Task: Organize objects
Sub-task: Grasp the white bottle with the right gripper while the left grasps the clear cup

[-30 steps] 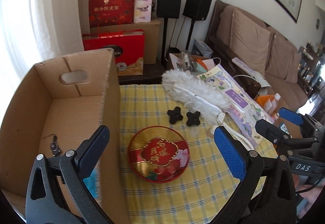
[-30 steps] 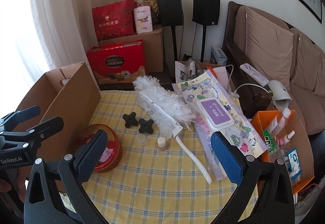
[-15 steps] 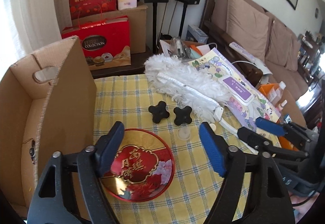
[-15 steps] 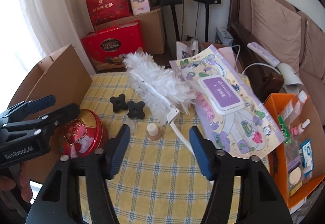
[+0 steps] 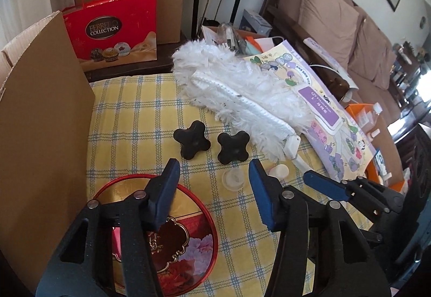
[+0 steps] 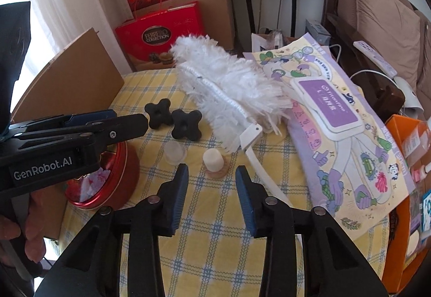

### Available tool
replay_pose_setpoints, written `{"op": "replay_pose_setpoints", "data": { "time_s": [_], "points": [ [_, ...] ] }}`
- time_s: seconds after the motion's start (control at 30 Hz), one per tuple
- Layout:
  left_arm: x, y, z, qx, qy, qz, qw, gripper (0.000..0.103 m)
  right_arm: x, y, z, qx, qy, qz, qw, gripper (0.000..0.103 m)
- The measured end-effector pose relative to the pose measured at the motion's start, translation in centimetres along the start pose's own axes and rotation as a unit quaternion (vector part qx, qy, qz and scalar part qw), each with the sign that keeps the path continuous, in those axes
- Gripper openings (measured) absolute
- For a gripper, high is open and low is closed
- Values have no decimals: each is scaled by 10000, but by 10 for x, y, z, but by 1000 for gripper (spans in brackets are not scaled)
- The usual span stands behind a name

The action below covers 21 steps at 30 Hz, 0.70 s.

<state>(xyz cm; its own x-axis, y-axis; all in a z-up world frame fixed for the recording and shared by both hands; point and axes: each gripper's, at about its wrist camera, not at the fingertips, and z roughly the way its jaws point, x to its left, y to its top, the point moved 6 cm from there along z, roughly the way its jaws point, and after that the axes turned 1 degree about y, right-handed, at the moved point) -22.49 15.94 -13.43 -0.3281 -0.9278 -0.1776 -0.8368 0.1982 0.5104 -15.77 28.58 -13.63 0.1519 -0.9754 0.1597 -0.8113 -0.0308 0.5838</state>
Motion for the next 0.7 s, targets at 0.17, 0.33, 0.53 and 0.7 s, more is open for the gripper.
{"op": "replay_pose_setpoints", "data": {
  "time_s": [0.17,0.33,0.53,0.7],
  "points": [
    [3,3,4,33,49,20,10000,49,3,1,14,75,-63,-77,9999,34],
    [5,5,7,63,35,14,10000,49,3,0,27,168,-75,-118,9998,31],
    [6,6,10,107,9,34,9999,49,-3,3,33,167,-162,-103,9997,31],
    [2,7,10,103,16,101,9999,49,-6,0,42,272,-186,-71,9994,31]
  ]
}}
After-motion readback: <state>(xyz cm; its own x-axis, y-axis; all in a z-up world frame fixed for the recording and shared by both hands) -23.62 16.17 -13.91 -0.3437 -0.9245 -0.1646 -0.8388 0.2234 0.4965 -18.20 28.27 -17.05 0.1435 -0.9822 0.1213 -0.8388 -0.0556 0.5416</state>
